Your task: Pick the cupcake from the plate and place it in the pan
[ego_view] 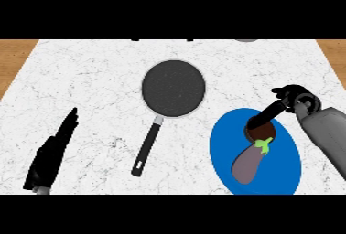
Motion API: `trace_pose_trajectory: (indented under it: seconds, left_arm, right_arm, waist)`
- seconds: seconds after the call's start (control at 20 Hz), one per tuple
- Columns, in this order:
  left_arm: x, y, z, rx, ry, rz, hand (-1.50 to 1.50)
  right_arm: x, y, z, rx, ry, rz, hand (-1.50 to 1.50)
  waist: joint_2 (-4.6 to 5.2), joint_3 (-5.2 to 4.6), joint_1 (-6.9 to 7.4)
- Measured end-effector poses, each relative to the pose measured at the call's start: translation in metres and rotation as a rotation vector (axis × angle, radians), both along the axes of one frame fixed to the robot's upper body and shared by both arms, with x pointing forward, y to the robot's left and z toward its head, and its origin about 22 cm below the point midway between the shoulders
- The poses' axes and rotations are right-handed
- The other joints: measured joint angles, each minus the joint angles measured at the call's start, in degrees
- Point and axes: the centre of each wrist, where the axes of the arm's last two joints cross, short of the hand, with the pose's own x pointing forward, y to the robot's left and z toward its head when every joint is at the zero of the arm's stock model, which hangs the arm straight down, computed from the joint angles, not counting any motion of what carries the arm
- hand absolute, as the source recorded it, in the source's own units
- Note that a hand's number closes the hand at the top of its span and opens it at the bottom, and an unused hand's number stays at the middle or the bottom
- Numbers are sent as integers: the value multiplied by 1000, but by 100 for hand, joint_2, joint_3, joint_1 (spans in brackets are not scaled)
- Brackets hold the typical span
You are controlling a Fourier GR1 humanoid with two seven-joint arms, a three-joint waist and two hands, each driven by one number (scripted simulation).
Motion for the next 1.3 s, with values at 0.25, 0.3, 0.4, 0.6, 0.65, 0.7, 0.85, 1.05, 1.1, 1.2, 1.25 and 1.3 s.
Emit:
trace_pose_trajectory:
  seconds: [0.25,0.3,0.4,0.6,0.65,0.7,0.85,1.05,1.1,1.2,1.25,1.3]
  left_arm:
    - [1,3,4,1,-1,3,0]
    - [3,4,6,7,-1,3,0]
    - [2,1,5,4,2,2,0]
    - [1,-3,6,0,1,3,0]
    - [0,-4,9,-4,2,-1,0]
    - [-1,-2,9,-4,3,-1,0]
    - [0,-3,4,1,1,6,0]
    - [1,-5,3,6,-3,4,0]
    - [0,-2,7,7,-3,5,0]
    - [-1,-3,0,5,1,4,0]
    - [0,-1,-2,4,2,-1,0]
    - [1,-5,1,2,0,0,0]
  right_arm:
    - [-4,5,-19,0,41,9,-150]
    - [-2,6,-20,1,44,6,-150]
    - [-3,6,-23,3,54,10,-150]
    - [-7,10,-35,-2,72,11,-150]
    - [-6,12,-36,0,71,12,-150]
    - [-6,12,-40,-4,77,7,-150]
    - [-9,12,-52,-13,92,-3,-150]
    - [-5,19,-57,-11,91,-7,-150]
    - [-7,14,-61,-15,95,-16,150]
    - [-7,11,-67,-23,74,-23,150]
    - [-7,14,-66,-23,61,-22,150]
    - [-6,13,-68,-24,54,-31,150]
  waist:
    - [-2,2,-23]
    - [3,4,-18]
    - [0,4,-28]
    - [-1,5,-28]
    - [-1,5,-25]
    - [-1,5,-18]
    - [3,4,-28]
    - [4,4,-22]
    - [3,5,-19]
    - [-3,-8,-30]
    - [-8,-14,-37]
    - [-11,-20,-35]
